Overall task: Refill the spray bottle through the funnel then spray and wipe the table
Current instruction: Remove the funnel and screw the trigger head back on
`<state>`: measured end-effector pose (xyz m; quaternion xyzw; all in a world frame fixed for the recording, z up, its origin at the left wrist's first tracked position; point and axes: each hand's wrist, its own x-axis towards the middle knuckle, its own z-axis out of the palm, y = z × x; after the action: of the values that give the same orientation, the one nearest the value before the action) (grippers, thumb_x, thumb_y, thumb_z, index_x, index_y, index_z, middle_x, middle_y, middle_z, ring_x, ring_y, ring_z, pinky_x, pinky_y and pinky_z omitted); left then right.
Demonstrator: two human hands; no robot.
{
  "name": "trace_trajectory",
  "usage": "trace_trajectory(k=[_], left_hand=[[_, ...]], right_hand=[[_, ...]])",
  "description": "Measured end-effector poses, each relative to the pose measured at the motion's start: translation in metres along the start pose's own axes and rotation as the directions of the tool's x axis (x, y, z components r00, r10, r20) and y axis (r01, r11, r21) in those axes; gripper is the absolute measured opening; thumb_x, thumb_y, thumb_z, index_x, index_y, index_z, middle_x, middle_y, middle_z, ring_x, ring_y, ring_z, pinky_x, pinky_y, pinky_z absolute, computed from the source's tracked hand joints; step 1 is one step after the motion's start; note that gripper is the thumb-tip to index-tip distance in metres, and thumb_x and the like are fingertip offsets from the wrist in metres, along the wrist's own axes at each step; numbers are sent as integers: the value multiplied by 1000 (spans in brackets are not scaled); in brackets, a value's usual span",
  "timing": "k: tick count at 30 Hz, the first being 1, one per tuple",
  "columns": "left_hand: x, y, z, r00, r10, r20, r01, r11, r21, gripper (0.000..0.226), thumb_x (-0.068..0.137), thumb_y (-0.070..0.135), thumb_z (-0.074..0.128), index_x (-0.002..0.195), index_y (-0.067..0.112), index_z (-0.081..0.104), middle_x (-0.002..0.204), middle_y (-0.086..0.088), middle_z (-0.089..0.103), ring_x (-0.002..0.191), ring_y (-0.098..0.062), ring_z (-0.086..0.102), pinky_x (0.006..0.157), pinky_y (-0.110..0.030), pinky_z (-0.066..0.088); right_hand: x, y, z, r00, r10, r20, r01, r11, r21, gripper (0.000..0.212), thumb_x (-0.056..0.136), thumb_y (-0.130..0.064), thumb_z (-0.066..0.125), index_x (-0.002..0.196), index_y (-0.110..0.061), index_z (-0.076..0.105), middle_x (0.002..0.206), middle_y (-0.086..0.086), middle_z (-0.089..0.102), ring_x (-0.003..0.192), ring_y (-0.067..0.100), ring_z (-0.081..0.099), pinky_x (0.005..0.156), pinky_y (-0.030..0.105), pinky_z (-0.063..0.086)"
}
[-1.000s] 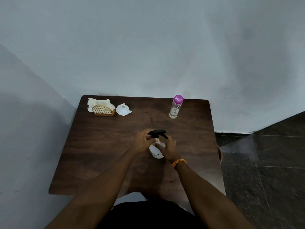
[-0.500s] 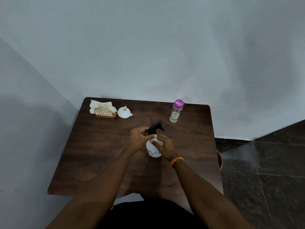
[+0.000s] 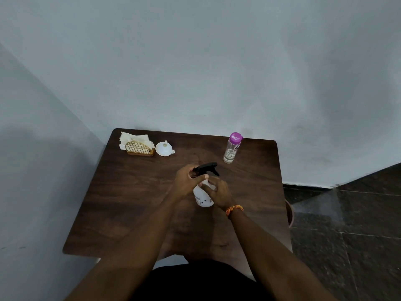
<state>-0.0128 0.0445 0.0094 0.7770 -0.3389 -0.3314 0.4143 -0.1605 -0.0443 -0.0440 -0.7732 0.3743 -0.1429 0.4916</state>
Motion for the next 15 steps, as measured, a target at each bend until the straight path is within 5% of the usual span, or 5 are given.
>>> trace_trajectory(k=[3,7,11,15], left_hand=[[-3,3,-3,1000,18,-2,-18,999,-36,45,87,24,86,129,14,71,110,10,76,100,2,73,82,-14,57],[-1,3,-5,999,25,47,-26,1000,11,49,91,15,81,137,11,63,128,-3,72,116,-12,69,103,-33,58],[1,3,-6,995,17,95,-19,1000,19,49,94,11,75,140,14,59,133,-4,70,123,-18,67,108,-46,56],[-1,9,-3,997,60,51,-60,998,-3,51,90,28,83,135,19,60,127,3,69,117,-10,67,99,-29,58]], right_hand=[[2,2,-3,1000,-6,8,6,1000,-5,35,92,-53,70,85,-18,72,89,-3,72,82,12,68,71,40,57],[3,2,-5,999,-19,33,19,1000,-20,33,92,-48,72,85,-16,72,88,-2,72,81,13,67,73,43,56],[4,0,-6,997,-23,71,25,1000,-19,37,92,-51,69,88,-14,73,90,0,75,83,16,70,74,45,57],[4,-11,-8,996,-45,72,43,999,28,26,97,-40,70,104,-16,77,103,0,78,92,12,73,77,33,59]])
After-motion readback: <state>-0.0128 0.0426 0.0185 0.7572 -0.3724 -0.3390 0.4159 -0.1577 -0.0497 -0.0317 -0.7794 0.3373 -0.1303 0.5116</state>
